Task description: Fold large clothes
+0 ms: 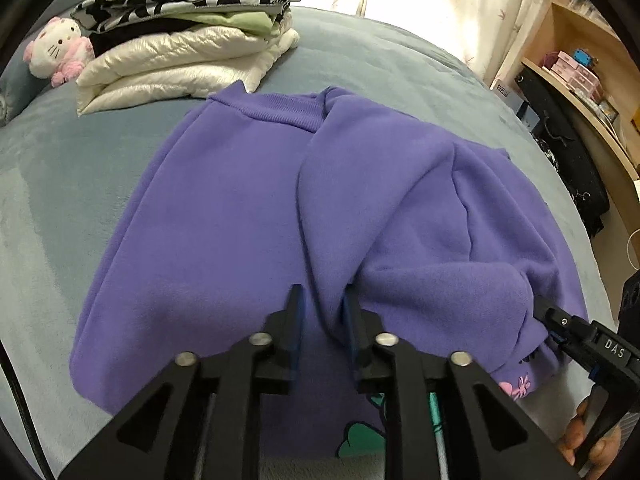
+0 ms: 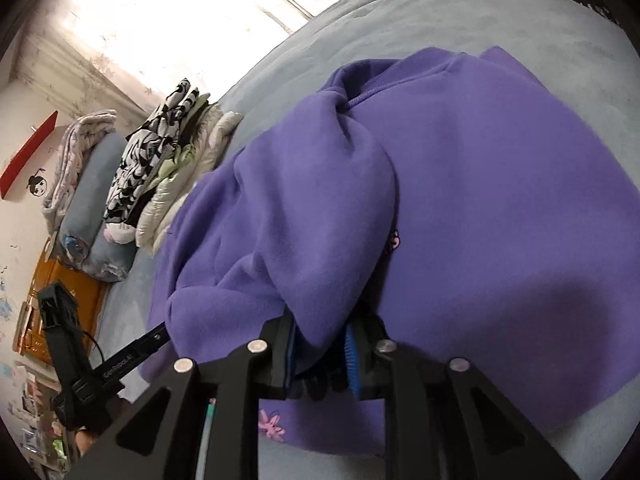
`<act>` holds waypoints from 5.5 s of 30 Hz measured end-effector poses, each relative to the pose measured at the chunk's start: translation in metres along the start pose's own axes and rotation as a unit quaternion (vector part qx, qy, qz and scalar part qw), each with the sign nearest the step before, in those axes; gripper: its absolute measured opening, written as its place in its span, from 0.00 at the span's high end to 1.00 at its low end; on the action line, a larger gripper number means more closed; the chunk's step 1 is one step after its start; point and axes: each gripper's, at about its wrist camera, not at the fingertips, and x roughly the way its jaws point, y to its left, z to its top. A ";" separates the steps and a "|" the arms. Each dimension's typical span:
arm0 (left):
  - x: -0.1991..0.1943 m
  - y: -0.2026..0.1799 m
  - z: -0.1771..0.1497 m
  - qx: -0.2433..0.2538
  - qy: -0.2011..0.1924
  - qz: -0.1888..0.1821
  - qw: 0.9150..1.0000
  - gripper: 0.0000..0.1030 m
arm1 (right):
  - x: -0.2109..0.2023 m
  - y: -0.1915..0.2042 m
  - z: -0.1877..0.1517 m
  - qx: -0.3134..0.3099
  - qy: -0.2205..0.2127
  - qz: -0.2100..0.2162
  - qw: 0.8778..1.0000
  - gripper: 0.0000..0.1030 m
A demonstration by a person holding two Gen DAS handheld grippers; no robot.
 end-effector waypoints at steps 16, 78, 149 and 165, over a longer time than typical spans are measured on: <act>-0.041 -0.051 -0.002 0.060 -0.072 -0.042 0.995 0.48 | -0.035 0.065 0.001 -0.128 -0.091 -0.024 0.987 0.63; -0.093 -0.002 -0.060 -0.008 0.012 -0.011 1.000 0.37 | -0.041 0.097 -0.067 -0.144 0.008 -0.030 0.989 0.92; -0.079 -0.123 0.027 0.163 -0.219 -0.057 0.960 0.83 | 0.038 0.048 -0.006 -0.073 -0.015 0.035 0.997 0.78; -0.050 -0.251 0.007 0.261 -0.148 -0.084 0.950 0.83 | -0.091 -0.054 -0.010 0.019 -0.069 -0.019 0.997 0.71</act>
